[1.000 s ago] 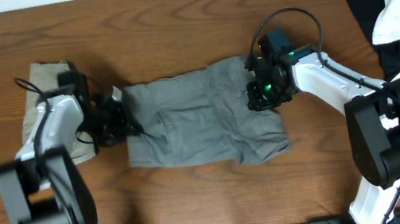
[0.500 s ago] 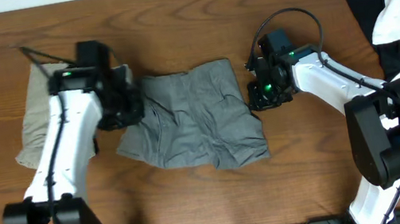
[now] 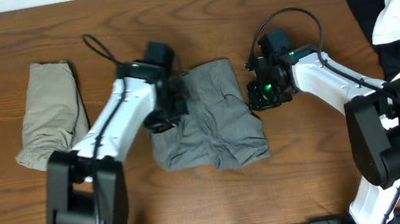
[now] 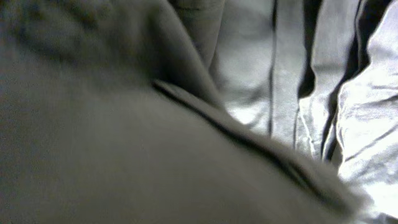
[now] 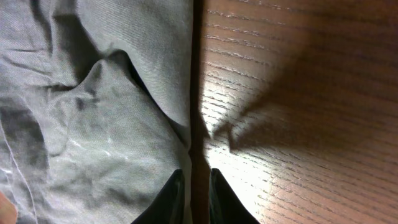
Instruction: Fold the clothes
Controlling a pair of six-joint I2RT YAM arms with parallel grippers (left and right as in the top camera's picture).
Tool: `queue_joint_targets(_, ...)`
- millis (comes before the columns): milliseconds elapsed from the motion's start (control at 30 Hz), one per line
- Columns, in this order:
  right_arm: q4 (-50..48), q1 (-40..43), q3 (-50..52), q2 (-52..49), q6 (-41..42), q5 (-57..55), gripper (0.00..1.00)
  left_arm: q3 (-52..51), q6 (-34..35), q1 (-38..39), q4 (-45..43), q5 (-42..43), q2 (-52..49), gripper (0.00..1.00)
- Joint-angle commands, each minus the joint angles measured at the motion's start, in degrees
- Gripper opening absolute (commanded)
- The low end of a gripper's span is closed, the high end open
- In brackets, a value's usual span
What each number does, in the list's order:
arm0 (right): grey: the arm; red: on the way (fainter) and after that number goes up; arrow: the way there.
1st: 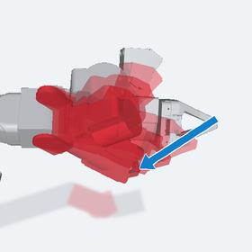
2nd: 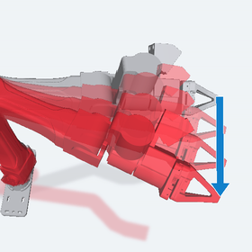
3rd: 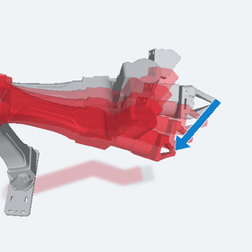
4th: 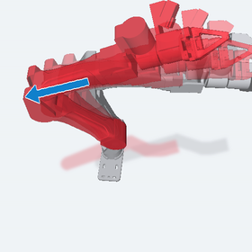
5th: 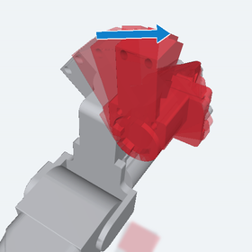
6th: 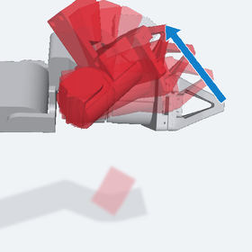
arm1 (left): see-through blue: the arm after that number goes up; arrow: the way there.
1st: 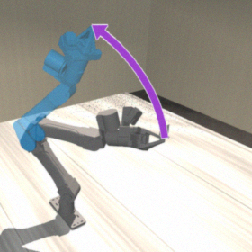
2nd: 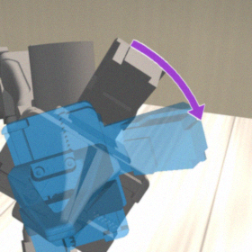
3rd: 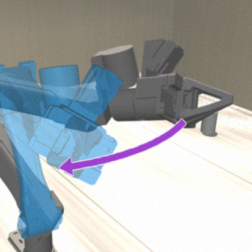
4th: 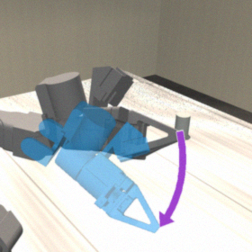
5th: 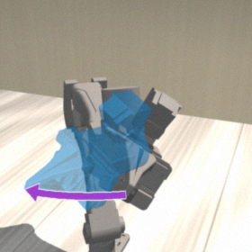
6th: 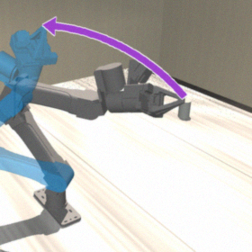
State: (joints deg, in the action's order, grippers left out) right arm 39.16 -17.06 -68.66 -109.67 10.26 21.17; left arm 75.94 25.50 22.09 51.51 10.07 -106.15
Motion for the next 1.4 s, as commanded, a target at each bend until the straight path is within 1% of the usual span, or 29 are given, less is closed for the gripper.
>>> queue_joint_targets(0, -0.1, -1.0, 0.1, -0.2, 0.6, 0.0, 0.13, 0.3, 4.0, 3.0, -0.6, 0.4, -2.5, 0.07)
queue_joint_targets(67, 0.1, -1.1, 0.1, -0.2, 0.6, 0.1, 0.13, 0.3, 5.4, 4.1, -1.4, 0.3, -3.2, 0.08)
queue_joint_targets(167, 0.4, -1.5, 0.1, -0.2, 0.4, 0.0, 0.13, 0.3, 6.2, 4.9, -2.9, 0.4, -3.3, 0.14)
queue_joint_targets(367, 0.5, -2.2, 0.1, -0.2, -0.2, 0.1, 0.12, 0.4, 8.2, 5.1, -5.5, 1.4, -3.2, 0.14)
queue_joint_targets(400, 0.5, -2.2, 0.1, -0.2, -1.1, 0.3, 0.11, 0.4, 8.2, 5.1, -5.7, 1.4, -3.2, 0.15)
queue_joint_targets(500, 0.2, -2.0, 0.1, -0.2, -5.9, 1.8, 0.03, 0.4, 8.2, 5.1, -6.0, 1.2, -3.2, 0.15)
queue_joint_targets(633, -0.1, -1.2, 0.1, -0.2, -14.1, 9.5, 0.01, 0.4, 8.2, 5.1, -6.1, 1.2, -3.3, 0.15)
queue_joint_targets(700, 0.2, -1.2, 0.1, -0.2, -15.7, 11.7, 0.01, 0.4, 8.2, 5.1, -6.7, 1.2, -3.3, 0.15)
queue_joint_targets(867, 1.8, -2.1, 0.1, -1.2, -15.7, 10.9, 0.01, 0.4, 8.2, 5.1, -7.0, 1.6, -3.3, 0.15)
queue_joint_targets(967, 2.4, -3.0, 0.2, -4.1, -14.6, 6.8, 0.01, 1.0, 8.2, 5.1, -7.5, 5.1, -3.1, 0.15)
queue_joint_targets(1033, 2.4, -3.2, 0.2, -6.8, -12.4, 4.0, 0.01, 1.8, 8.2, 5.4, -7.5, 6.9, -3.1, 0.15)
queue_joint_targets(1133, 2.4, -2.5, 0.2, -9.1, -12.0, 4.4, 0.01, 2.0, 8.2, 6.6, -7.7, 7.0, -3.2, 0.15)
queue_joint_targets(1233, 2.8, -1.9, 0.2, -9.2, -12.0, 4.4, 0.01, 2.0, 8.2, 7.9, -8.5, 7.0, -3.2, 0.15)
queue_joint_targets(1300, 3.1, -1.9, 0.1, -9.2, -12.2, 4.3, 0.01, 2.0, 8.5, 8.7, -9.6, 7.0, -3.3, 0.17)
queue_joint_targets(1333, 3.5, -2.0, 0.1, -9.2, -12.7, 4.2, 0.01, 2.0, 8.7, 9.2, -10.1, 7.0, -3.3, 0.21)
queue_joint_targets(1367, 3.7, -2.1, 0.2, -9.2, -12.7, 3.6, 0.01, 2.0, 9.1, 9.6, -10.5, 7.0, -3.3, 0.22)
